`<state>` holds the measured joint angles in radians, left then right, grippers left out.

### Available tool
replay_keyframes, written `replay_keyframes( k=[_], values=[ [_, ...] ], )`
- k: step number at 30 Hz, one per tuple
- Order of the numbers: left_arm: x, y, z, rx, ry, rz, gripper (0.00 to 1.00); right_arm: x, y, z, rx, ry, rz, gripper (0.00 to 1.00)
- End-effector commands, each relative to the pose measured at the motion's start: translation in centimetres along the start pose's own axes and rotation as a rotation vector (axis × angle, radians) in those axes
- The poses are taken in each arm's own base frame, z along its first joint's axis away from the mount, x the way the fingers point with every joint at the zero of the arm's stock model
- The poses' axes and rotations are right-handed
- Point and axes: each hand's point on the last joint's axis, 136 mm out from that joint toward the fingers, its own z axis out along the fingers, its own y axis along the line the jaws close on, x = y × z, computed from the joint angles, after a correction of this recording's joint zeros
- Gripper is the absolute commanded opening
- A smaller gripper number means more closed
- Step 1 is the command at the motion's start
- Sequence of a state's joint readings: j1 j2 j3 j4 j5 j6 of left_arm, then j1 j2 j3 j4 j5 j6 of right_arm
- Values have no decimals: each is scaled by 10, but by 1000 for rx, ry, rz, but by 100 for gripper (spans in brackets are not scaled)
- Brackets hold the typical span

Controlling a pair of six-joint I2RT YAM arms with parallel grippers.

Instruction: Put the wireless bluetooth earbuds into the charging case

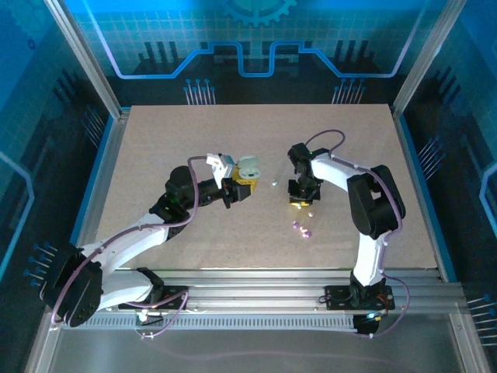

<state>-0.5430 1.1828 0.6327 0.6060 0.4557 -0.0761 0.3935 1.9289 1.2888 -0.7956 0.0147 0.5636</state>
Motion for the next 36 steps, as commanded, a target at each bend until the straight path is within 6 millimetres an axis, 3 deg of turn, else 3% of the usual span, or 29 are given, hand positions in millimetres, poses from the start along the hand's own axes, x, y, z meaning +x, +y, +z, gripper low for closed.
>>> replay_keyframes(
  k=[1,16,26,36],
  values=[
    [-11,-1,-4,-16,-24,38,37,5,10,3,-34,39,20,32],
    [-11,-1,0,-2,-20,26,37,28,46,-12,-269,56,-77,36],
    [-11,-1,1,2,-19,22,37,27,70,-21,-324,52,-169,37],
    [-14,-2,-1,-5,-28,32,37,17,47,-18,-90,36,-246,37]
  ],
)
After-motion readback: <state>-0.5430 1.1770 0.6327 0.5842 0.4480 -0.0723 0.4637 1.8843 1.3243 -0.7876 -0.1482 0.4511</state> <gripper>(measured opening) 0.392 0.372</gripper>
